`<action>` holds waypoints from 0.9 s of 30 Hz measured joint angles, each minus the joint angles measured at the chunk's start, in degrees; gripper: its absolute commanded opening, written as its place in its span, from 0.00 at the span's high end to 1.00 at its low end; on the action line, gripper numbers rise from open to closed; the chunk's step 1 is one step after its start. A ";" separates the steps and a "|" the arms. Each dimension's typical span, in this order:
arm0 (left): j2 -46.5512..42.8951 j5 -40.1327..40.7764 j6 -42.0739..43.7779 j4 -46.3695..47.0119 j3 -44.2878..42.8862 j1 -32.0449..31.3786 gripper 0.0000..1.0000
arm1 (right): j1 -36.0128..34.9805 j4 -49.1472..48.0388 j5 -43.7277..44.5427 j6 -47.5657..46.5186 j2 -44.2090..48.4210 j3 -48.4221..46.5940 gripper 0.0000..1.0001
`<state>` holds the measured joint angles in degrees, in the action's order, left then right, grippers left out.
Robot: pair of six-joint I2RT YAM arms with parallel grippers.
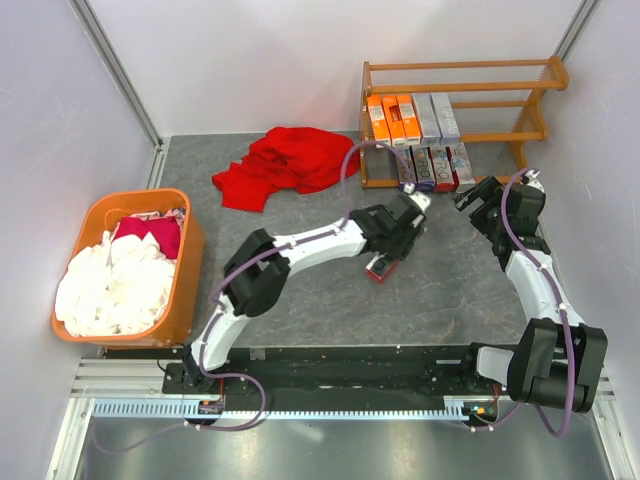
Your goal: Place and organize the toothpastes onto the shelf
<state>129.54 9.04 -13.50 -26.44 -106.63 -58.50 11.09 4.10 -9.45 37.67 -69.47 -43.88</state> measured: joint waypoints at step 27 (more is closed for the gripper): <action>-25.03 -33.14 -50.75 48.13 52.19 31.26 0.57 | -40.72 1.86 21.73 -3.04 0.04 -6.64 0.02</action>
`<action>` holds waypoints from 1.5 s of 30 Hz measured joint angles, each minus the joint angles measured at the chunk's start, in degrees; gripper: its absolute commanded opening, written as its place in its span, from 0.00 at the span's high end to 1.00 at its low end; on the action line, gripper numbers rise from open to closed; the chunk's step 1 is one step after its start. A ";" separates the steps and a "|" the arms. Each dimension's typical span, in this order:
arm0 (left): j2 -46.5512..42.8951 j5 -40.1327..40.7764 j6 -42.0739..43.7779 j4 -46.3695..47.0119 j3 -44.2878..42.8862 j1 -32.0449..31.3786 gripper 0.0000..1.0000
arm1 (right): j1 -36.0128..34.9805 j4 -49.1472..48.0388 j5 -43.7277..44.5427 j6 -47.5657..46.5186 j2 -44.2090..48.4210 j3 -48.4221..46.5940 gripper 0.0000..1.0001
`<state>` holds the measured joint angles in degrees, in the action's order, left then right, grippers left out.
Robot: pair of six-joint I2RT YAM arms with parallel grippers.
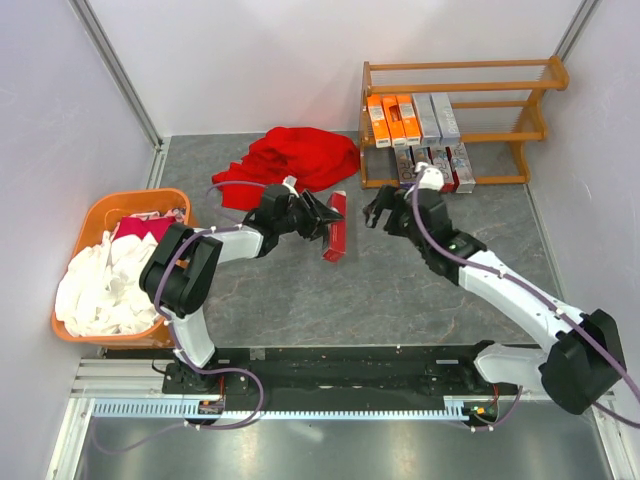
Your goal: Place and organize the toothpastes onto the shelf
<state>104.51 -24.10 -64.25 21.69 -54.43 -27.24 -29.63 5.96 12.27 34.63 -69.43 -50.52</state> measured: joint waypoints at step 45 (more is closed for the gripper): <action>-3.32 -3.06 -13.86 17.97 6.64 1.86 0.34 | -25.81 -0.48 18.60 2.45 -14.12 -6.01 0.60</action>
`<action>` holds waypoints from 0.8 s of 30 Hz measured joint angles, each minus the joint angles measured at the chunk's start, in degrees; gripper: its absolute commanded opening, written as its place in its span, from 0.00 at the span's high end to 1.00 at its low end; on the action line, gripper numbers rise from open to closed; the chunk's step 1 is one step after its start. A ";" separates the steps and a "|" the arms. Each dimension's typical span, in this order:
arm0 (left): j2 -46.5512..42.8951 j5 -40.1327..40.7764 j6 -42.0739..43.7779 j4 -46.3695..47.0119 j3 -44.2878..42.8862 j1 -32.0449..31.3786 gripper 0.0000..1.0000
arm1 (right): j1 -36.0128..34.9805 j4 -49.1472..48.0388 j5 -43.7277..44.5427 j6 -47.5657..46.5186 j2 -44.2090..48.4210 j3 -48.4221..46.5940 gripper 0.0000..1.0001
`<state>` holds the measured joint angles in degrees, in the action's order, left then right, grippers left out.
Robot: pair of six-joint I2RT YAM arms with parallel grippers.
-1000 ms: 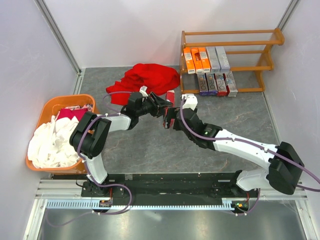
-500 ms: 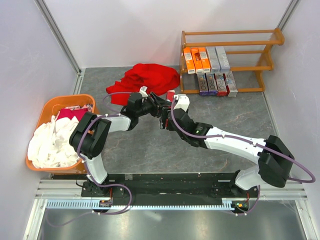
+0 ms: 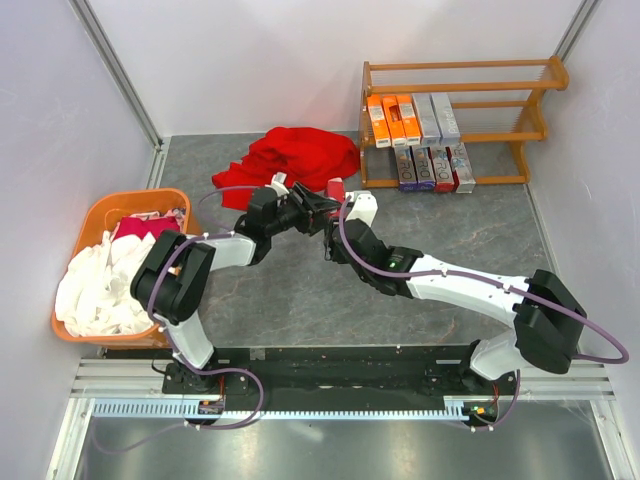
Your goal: Place and organize the toothpastes onto the shelf
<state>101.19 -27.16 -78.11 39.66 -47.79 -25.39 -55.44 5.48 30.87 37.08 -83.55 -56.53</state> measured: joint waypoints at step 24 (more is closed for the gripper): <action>-12.22 1.20 9.22 -10.47 0.52 3.17 0.05 | 21.79 -4.15 -20.11 2.97 13.68 12.07 0.58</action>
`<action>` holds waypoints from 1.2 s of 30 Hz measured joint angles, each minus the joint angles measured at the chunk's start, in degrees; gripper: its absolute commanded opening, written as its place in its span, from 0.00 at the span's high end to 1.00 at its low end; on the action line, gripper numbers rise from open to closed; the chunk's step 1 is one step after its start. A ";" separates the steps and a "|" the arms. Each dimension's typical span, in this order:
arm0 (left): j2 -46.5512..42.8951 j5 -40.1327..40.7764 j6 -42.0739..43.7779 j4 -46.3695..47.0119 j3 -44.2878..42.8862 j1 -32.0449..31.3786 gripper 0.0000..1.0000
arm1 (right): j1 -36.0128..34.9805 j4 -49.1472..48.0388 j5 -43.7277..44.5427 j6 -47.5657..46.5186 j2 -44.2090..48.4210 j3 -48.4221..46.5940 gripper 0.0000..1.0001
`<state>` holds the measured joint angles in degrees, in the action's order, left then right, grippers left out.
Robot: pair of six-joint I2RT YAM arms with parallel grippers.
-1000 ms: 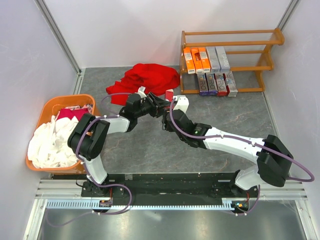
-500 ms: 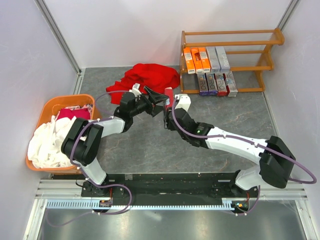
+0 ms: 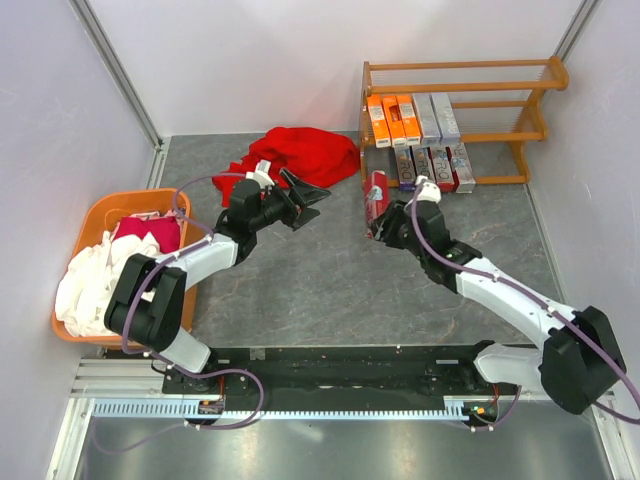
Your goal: Place and organize the toothpastes onto the shelf
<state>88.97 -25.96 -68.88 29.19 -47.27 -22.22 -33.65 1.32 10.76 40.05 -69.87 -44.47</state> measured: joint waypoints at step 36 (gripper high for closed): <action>0.52 -0.07 3.89 -3.80 -0.48 1.25 0.05 | 61.18 -48.09 -59.01 32.87 -18.18 12.83 0.59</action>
<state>89.49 -26.02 -64.99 25.39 -47.75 -20.97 27.53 -46.76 -48.25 72.93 -88.05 -31.64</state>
